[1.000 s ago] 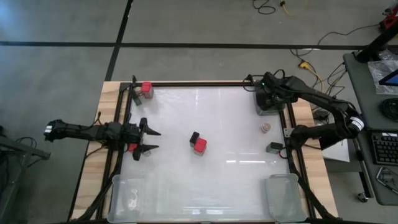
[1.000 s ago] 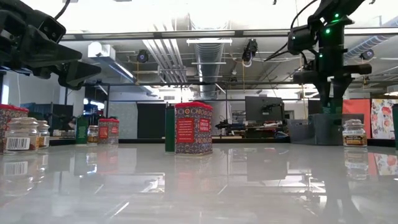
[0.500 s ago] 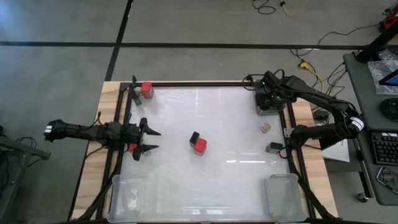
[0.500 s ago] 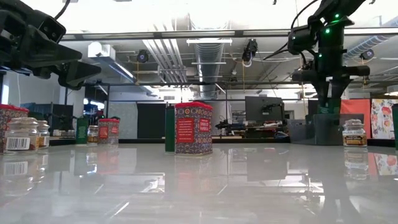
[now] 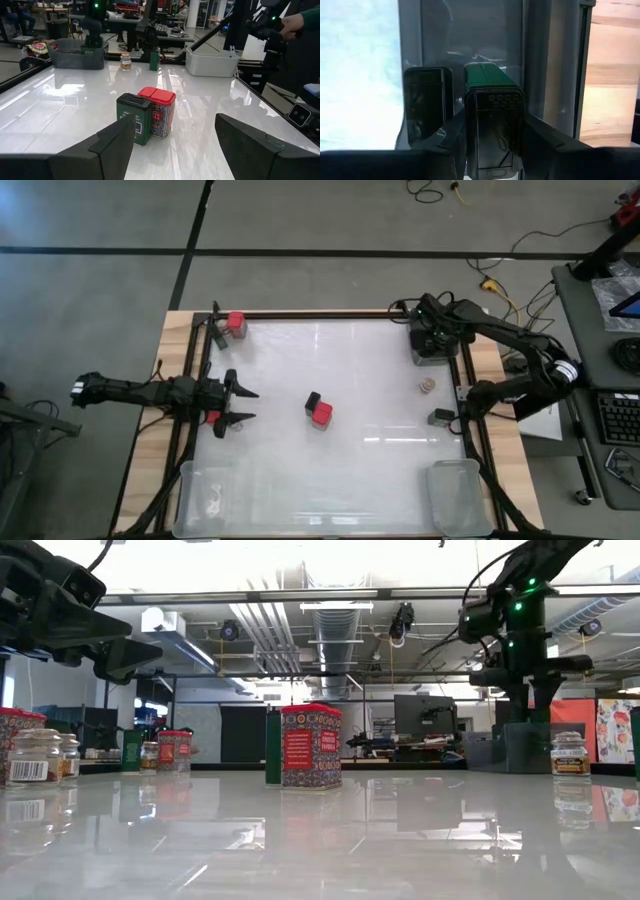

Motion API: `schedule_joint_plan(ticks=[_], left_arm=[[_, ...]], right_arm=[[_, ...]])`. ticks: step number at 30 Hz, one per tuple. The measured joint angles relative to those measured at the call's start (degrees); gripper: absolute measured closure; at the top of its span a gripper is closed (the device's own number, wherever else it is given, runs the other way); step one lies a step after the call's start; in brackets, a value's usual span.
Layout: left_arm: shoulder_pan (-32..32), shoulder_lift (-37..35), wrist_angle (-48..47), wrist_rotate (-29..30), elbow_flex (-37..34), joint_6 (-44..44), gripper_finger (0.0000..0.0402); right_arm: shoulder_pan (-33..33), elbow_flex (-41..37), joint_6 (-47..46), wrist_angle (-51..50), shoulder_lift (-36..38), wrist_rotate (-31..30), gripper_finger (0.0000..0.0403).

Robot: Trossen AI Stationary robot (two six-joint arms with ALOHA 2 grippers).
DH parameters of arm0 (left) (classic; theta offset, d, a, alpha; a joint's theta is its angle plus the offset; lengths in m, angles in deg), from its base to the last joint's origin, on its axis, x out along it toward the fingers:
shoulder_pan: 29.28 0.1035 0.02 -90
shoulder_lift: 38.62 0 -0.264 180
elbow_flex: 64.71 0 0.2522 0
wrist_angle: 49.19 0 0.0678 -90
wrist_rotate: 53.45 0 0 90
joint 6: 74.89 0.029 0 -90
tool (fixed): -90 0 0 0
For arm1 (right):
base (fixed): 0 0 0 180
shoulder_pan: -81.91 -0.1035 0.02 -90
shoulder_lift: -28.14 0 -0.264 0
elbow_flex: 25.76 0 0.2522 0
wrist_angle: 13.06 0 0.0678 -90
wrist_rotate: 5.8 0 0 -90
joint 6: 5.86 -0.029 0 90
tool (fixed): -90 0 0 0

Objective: Sort spices by type
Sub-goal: Put the green seasoning can into the black bin

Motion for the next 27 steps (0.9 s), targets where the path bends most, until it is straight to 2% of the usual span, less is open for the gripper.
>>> schedule_joint_plan(ticks=[5,14,21,27], left_arm=[[0.0,0.0,0.0,0.0,0.0,0.0,0.0143],[0.0,0.0,0.0,0.0,0.0,0.0,0.0143],[0.0,0.0,0.0,0.0,0.0,0.0,0.0143],[0.0,0.0,0.0,0.0,0.0,0.0,0.0143]], right_arm=[[0.9,0.0,1.3,0.0,-2.8,0.5,0.0258],[1.3,0.0,1.4,0.0,-4.7,1.8,0.0266],[1.3,0.0,1.1,0.0,-5.1,2.0,0.0252],[1.3,0.0,0.8,-0.1,-4.6,2.0,0.0261]])
